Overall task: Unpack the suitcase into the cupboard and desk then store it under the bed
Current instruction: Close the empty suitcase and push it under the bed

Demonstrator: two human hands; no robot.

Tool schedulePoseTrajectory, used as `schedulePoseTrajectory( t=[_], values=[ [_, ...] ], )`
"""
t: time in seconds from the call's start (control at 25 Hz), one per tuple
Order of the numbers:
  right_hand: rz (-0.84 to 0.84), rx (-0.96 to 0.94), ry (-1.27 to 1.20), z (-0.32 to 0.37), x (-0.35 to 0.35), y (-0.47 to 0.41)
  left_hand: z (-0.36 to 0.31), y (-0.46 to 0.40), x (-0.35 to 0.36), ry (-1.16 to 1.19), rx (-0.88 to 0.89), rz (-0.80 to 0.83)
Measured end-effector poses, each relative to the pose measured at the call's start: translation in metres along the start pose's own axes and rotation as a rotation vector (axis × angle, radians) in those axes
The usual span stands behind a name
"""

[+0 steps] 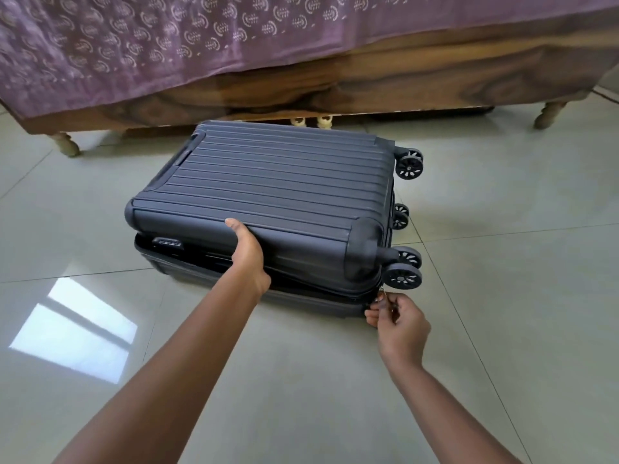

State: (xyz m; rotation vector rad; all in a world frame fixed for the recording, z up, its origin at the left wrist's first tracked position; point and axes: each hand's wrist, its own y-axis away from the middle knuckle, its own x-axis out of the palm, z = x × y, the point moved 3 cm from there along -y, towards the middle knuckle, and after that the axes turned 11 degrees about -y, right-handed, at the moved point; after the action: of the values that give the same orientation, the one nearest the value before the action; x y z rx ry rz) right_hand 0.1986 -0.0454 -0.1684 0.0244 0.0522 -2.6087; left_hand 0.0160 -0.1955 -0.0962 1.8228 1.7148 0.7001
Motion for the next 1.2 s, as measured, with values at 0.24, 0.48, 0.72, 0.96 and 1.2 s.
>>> schedulePoseTrajectory(
  t=[0.24,0.48,0.72,0.96,1.2],
  values=[
    [0.029,0.019,0.037,0.005,-0.004,-0.001,0.007,-0.004,-0.031,0.243,0.012,0.088],
    [0.0,0.132,0.074,0.04,0.006,-0.024,0.0,0.017,-0.054,0.136,0.079,0.162],
    [-0.233,0.084,0.205,0.068,0.004,-0.008,0.005,0.03,-0.043,0.027,0.268,0.056],
    [-0.202,-0.146,0.249,0.061,0.063,0.064,0.035,0.043,-0.03,-0.003,0.305,-0.015],
    [-0.199,-0.189,0.28,0.018,0.027,0.044,0.098,0.053,-0.03,0.001,0.106,0.302]
  ],
)
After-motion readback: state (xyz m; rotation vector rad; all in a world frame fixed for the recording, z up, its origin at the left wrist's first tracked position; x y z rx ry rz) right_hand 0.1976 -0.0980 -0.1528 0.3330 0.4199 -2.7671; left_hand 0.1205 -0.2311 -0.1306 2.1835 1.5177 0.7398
